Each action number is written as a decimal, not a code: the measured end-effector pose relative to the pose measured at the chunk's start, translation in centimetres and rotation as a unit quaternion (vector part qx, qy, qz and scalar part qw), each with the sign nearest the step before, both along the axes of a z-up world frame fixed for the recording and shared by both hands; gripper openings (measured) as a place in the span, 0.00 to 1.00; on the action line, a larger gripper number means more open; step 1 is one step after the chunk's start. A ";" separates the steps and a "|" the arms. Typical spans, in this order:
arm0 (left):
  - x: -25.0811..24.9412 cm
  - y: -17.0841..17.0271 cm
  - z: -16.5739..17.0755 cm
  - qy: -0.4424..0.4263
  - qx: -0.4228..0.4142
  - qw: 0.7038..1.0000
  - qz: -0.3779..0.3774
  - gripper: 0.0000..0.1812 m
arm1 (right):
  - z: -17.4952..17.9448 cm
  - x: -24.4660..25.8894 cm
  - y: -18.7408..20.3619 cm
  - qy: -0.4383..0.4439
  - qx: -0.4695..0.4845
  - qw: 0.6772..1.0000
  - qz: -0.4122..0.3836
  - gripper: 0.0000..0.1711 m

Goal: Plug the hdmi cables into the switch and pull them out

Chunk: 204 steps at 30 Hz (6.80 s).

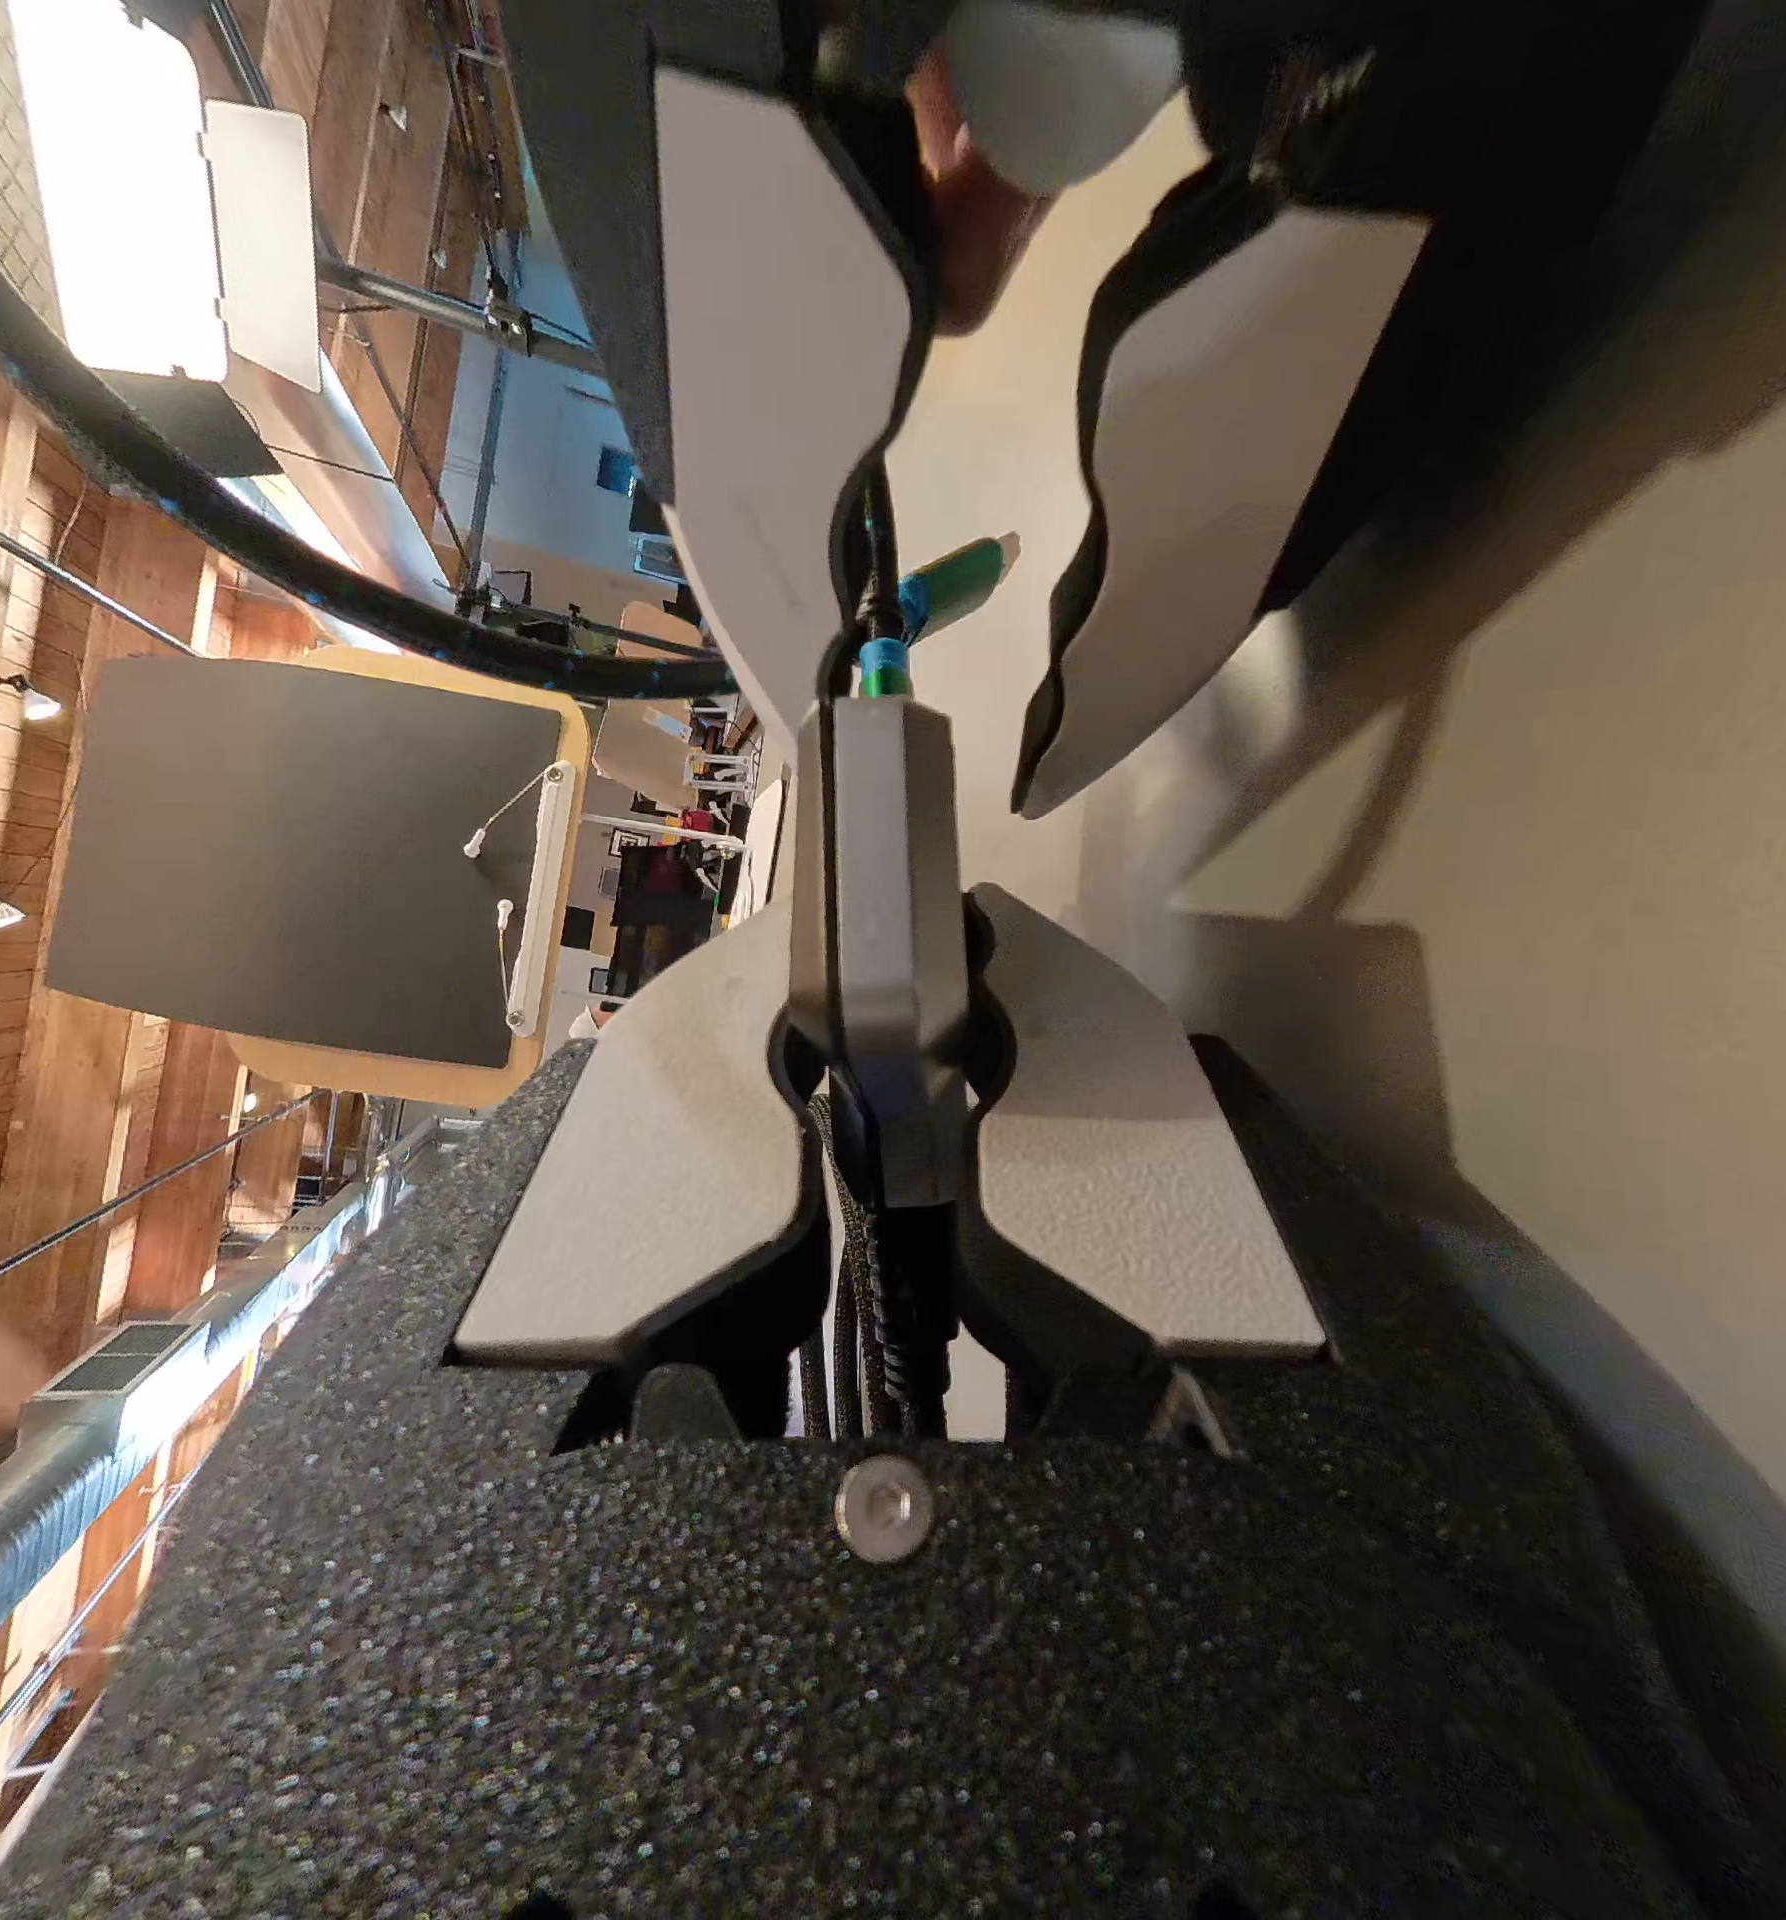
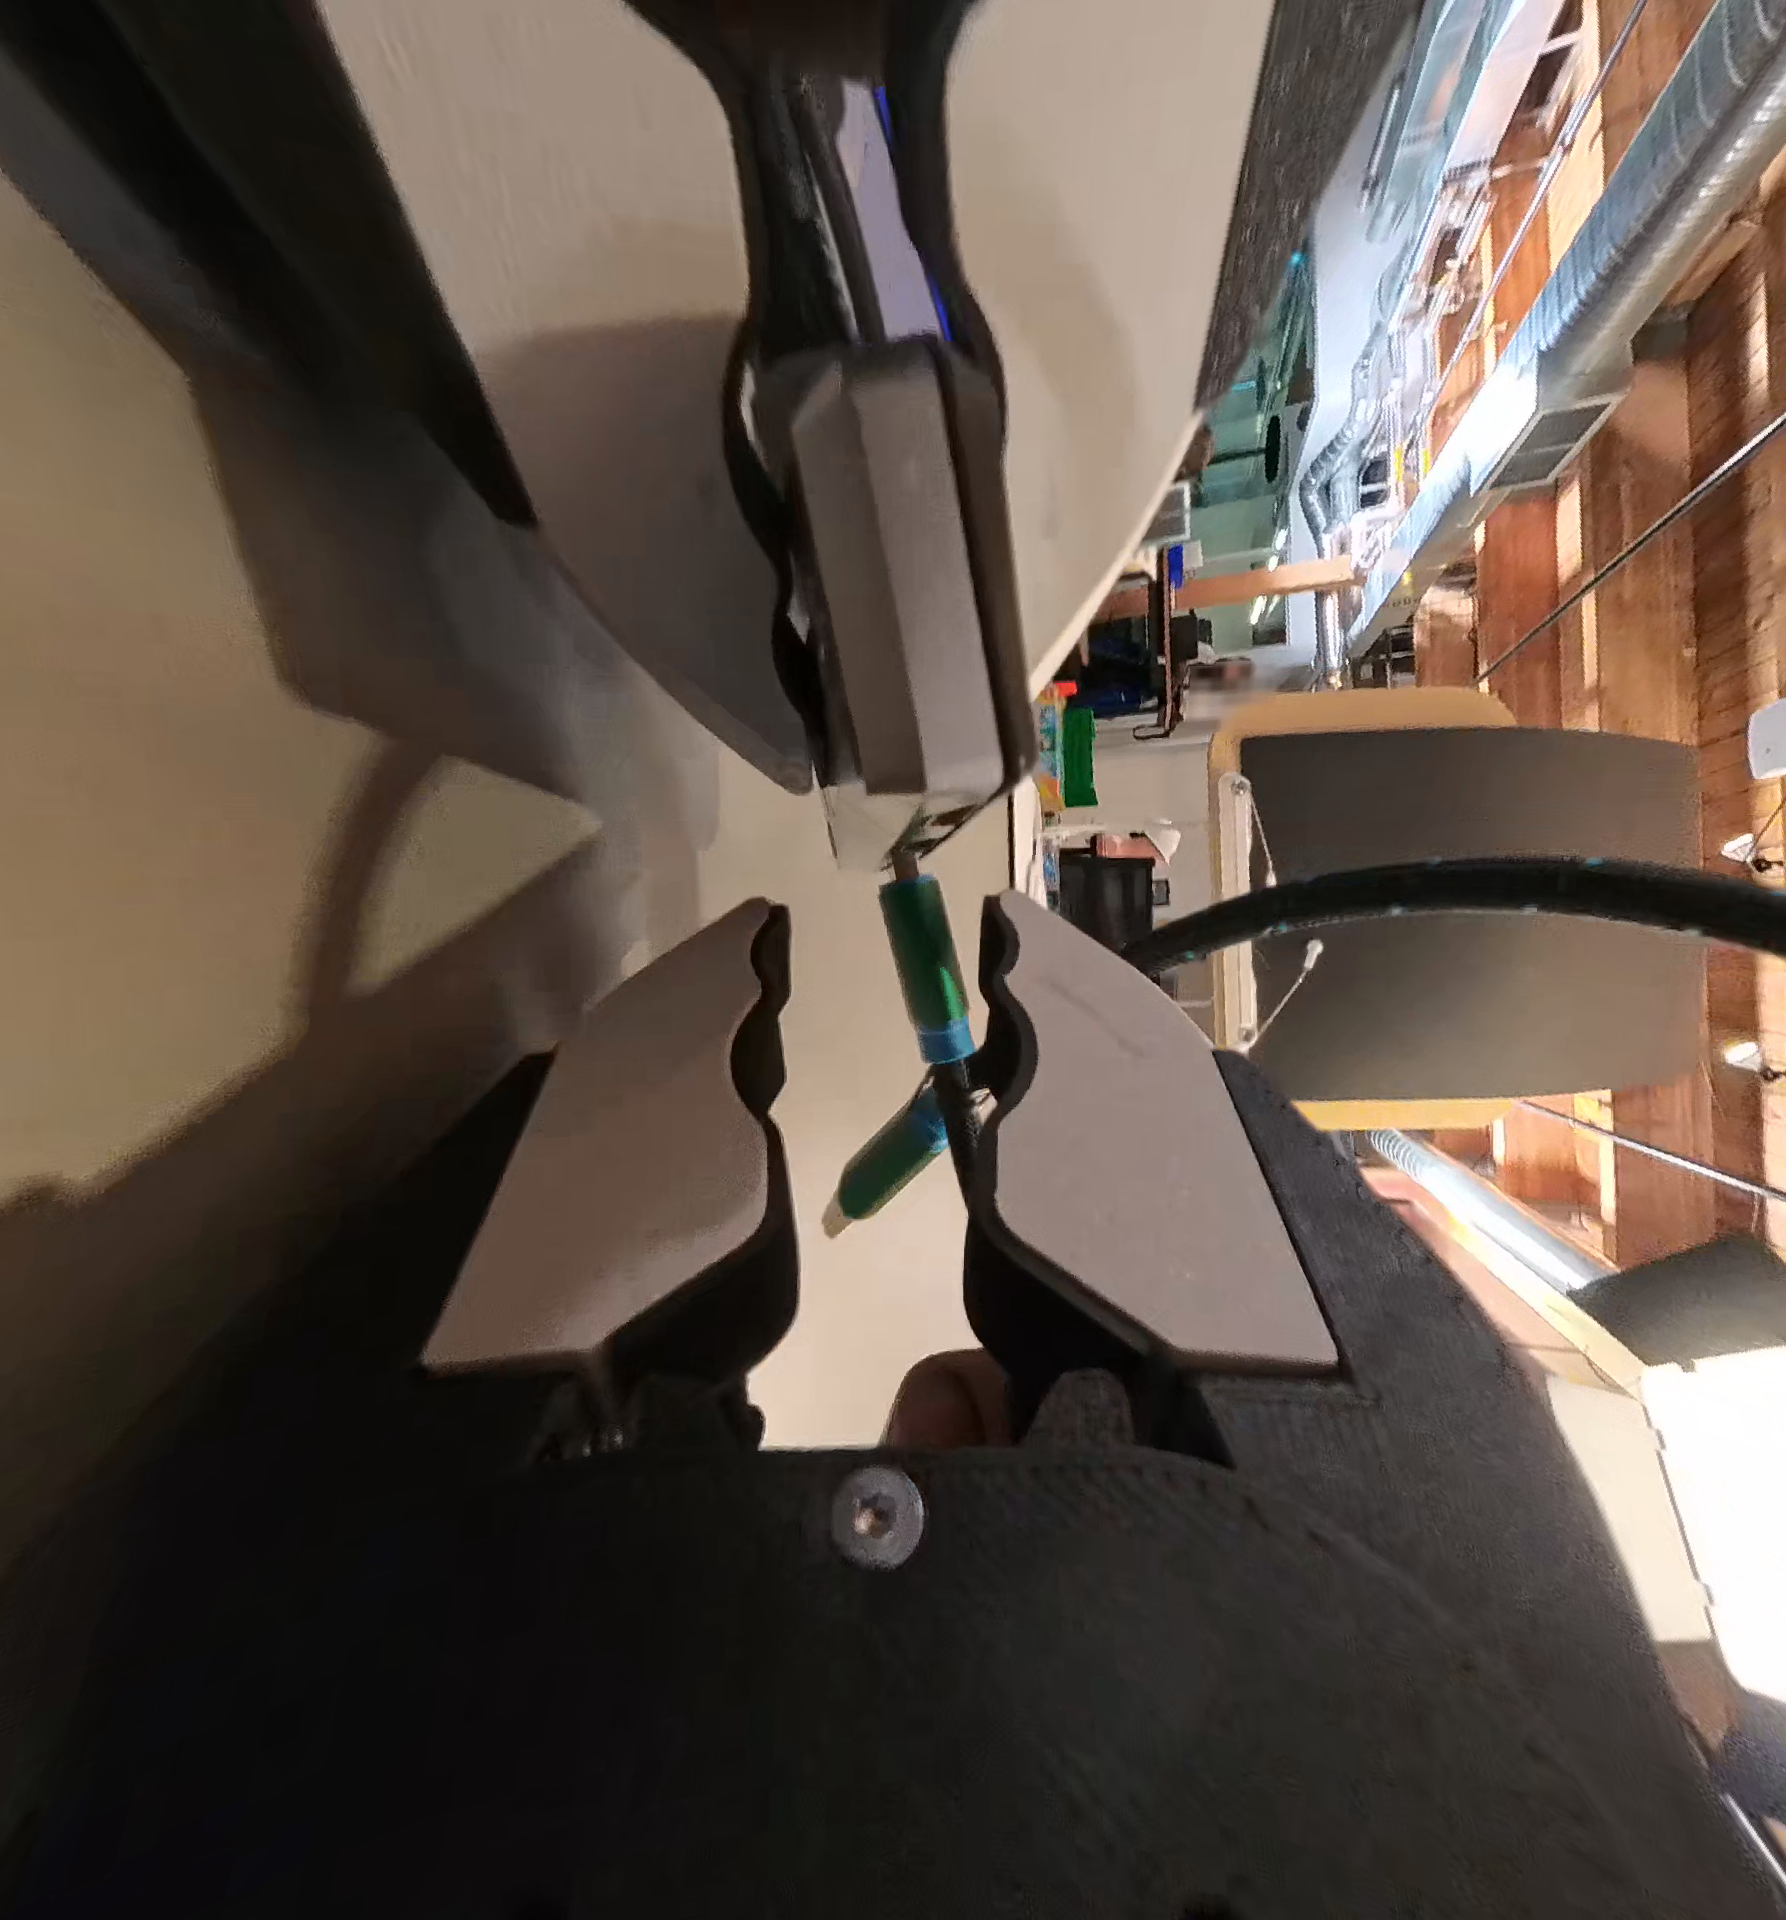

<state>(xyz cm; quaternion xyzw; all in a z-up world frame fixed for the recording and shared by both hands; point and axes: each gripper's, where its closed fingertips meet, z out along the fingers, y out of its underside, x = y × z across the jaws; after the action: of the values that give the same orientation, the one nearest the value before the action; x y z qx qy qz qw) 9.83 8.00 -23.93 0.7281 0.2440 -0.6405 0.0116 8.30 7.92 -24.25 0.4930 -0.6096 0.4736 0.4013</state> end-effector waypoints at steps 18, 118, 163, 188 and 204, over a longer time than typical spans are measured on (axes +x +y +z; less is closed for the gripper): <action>-0.5 0.6 -0.7 -0.020 0.004 1.000 -0.013 0.13 | -0.5 -1.4 -0.5 0.049 -0.009 0.999 0.006 0.08; 1.7 -6.2 0.0 0.012 0.046 0.991 0.126 0.13 | 8.0 -9.4 8.2 -0.165 -0.152 0.974 -0.041 0.07; 1.2 4.9 4.0 0.116 0.072 0.982 -0.133 0.13 | 1.3 -4.4 3.5 -0.295 0.064 0.954 0.000 0.35; 4.3 4.9 8.8 0.207 0.343 0.872 -0.282 0.14 | 2.5 1.0 -1.0 -0.024 0.046 0.997 0.053 0.07; 1.4 2.3 5.6 0.164 0.259 0.942 -0.138 0.33 | 7.2 -6.0 -0.1 -0.121 -0.063 0.989 -0.060 0.06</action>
<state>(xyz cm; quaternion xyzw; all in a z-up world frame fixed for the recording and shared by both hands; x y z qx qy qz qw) 11.22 10.32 -18.29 0.6170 0.2971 -0.6614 -0.3060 2.29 7.87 -17.10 0.3680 -0.6511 0.5425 0.3825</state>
